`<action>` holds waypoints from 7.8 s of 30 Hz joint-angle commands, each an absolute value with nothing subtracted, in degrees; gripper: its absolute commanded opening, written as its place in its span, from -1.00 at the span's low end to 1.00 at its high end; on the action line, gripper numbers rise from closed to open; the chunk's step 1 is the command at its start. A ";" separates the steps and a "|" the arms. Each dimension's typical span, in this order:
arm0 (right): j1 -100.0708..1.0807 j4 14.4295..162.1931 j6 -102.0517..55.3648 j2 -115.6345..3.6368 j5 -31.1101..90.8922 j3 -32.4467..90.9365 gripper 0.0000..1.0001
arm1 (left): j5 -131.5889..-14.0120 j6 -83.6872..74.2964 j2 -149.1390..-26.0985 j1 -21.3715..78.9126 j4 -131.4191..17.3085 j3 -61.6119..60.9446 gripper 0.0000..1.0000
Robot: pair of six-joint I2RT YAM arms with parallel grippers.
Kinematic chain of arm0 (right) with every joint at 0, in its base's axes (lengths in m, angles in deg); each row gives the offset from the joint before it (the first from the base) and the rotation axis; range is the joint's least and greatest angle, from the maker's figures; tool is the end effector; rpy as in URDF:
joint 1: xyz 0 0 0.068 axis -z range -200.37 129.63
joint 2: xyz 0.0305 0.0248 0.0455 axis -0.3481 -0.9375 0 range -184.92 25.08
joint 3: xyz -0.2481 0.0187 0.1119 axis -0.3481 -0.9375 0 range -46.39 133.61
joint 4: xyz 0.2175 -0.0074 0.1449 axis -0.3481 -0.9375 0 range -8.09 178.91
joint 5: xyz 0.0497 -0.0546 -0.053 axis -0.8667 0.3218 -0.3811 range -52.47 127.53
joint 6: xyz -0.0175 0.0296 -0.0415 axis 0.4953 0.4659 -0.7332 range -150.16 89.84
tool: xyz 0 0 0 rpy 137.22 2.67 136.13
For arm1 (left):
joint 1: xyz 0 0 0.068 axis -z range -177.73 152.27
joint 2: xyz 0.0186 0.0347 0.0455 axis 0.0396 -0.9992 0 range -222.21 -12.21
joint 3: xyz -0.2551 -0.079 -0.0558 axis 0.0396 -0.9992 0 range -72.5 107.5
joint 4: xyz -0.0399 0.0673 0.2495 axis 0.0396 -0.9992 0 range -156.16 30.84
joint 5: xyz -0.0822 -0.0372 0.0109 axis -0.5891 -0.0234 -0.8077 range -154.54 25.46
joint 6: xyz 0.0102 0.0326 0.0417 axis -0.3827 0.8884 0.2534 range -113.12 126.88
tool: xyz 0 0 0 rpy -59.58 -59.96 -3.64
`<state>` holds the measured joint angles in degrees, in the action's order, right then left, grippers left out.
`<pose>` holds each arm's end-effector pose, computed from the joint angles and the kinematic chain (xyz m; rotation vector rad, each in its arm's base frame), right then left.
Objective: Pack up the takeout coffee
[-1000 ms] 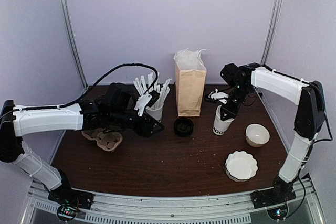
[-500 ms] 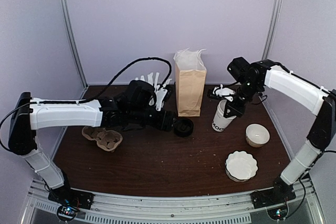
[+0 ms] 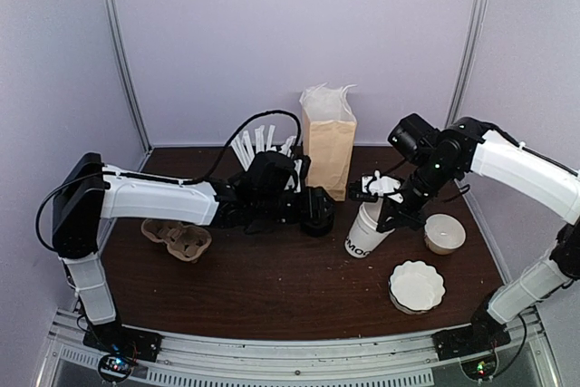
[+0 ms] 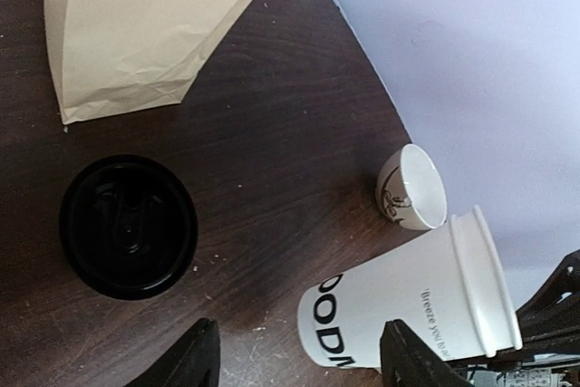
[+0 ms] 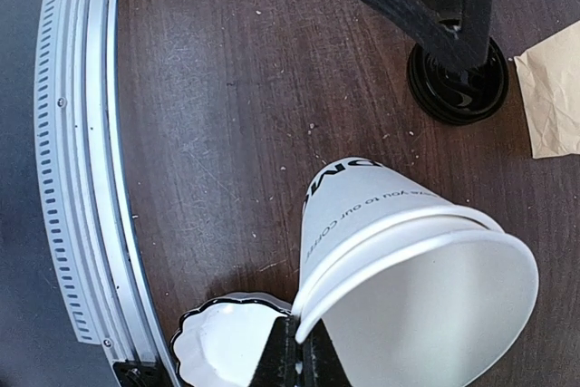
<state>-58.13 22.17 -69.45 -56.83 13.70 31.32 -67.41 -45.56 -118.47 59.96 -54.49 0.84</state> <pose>0.2018 0.1744 0.3160 -1.7891 2.0904 0.5740 0.2277 -0.3633 0.2324 0.1401 2.3011 -1.1630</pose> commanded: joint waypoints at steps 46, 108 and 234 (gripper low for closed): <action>-60.53 31.32 -66.31 -55.15 22.88 31.28 -1.00 | -67.03 -48.74 -129.35 62.61 -62.69 9.84 0.17; -57.02 39.07 -55.91 -52.01 13.31 26.87 -1.00 | -65.64 -51.57 -129.66 64.39 -45.29 10.55 -0.15; -46.18 2.80 -75.08 -57.67 -3.28 54.80 -1.00 | -70.23 1.70 -123.58 66.15 -16.56 -18.89 0.30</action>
